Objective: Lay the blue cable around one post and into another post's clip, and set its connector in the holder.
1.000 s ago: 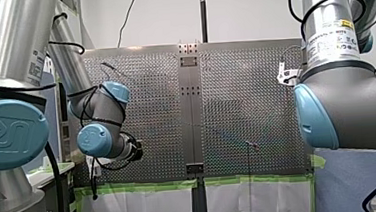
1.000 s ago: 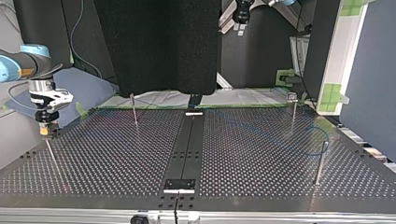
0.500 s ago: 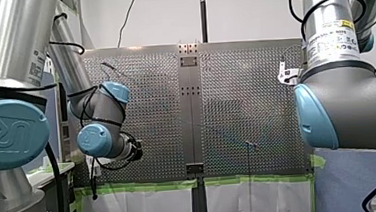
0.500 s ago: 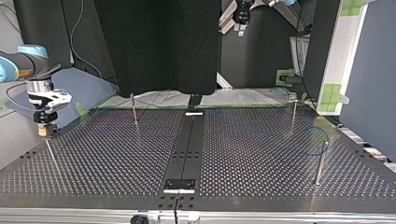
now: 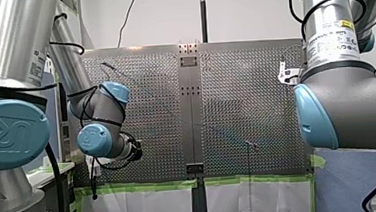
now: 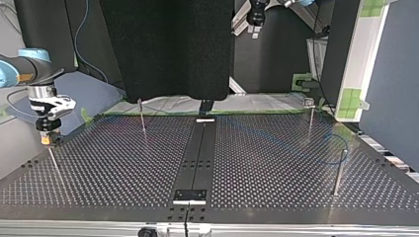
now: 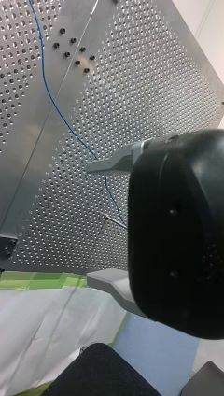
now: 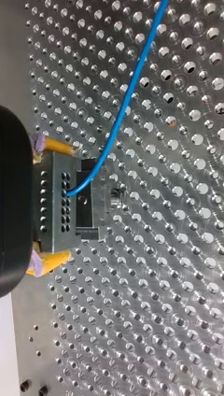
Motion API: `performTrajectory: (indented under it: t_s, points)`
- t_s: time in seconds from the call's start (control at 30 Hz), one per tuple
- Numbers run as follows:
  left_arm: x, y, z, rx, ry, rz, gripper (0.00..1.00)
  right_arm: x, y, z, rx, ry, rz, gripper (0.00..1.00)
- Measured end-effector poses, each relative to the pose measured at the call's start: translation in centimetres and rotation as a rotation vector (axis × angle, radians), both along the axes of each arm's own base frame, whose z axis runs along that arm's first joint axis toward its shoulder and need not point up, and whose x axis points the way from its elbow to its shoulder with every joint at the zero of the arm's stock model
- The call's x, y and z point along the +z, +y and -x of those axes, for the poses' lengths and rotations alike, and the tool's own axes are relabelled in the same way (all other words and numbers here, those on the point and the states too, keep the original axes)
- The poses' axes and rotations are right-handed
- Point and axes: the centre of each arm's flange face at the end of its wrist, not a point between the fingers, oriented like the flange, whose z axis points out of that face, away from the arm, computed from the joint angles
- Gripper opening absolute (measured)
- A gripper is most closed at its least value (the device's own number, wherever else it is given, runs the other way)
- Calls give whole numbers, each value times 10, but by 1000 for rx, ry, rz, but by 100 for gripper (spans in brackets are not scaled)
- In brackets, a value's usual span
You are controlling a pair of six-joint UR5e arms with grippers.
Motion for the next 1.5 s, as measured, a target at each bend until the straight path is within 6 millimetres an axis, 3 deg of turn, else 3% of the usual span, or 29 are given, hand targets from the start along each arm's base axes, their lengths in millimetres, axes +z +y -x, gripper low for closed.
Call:
performTrajectory:
  t_s: [1.5]
  points:
    - [0, 0, 0, 0, 0, 0, 100, -6, -11, -2, 37, 8, 12, 25]
